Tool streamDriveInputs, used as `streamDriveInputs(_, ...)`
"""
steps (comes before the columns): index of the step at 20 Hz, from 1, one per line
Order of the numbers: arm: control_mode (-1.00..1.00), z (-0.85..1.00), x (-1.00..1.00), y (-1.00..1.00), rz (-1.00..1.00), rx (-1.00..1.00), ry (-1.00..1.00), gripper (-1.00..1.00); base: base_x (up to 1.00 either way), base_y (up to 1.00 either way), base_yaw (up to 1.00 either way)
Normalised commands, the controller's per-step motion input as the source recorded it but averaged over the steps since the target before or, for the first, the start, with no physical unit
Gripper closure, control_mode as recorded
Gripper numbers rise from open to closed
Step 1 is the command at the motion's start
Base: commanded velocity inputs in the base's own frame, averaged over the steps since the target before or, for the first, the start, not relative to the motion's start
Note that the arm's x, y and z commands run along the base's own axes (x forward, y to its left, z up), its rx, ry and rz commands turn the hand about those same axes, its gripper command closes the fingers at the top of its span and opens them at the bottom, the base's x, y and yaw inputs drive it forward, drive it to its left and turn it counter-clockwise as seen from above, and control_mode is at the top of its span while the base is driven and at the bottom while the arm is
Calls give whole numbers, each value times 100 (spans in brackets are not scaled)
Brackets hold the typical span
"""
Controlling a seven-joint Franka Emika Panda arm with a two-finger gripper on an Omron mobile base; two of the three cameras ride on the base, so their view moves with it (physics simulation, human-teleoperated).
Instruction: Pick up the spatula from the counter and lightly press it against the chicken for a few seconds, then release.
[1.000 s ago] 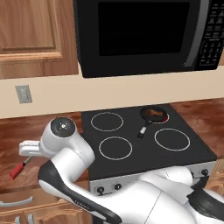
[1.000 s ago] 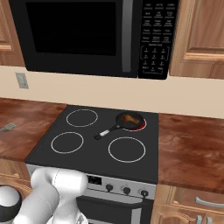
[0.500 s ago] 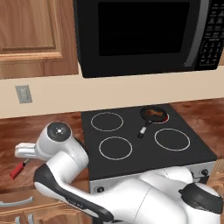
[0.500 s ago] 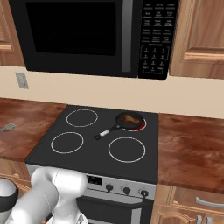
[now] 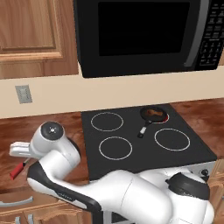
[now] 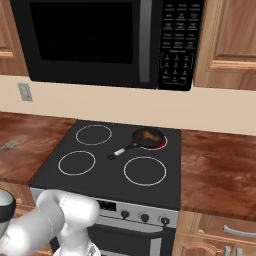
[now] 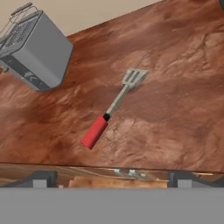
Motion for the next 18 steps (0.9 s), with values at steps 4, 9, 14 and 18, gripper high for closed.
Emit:
streamDriveInputs(4,-100,-10,13,28,0,0,5,-100,0,0,0)
streamDriveInputs(9,-100,-15,4,27,0,0,3,-100,0,0,0)
streamDriveInputs(14,-100,-23,9,25,0,0,1,-100,0,0,0)
streamDriveInputs(18,-100,-24,9,16,0,0,0,-100,0,0,0)
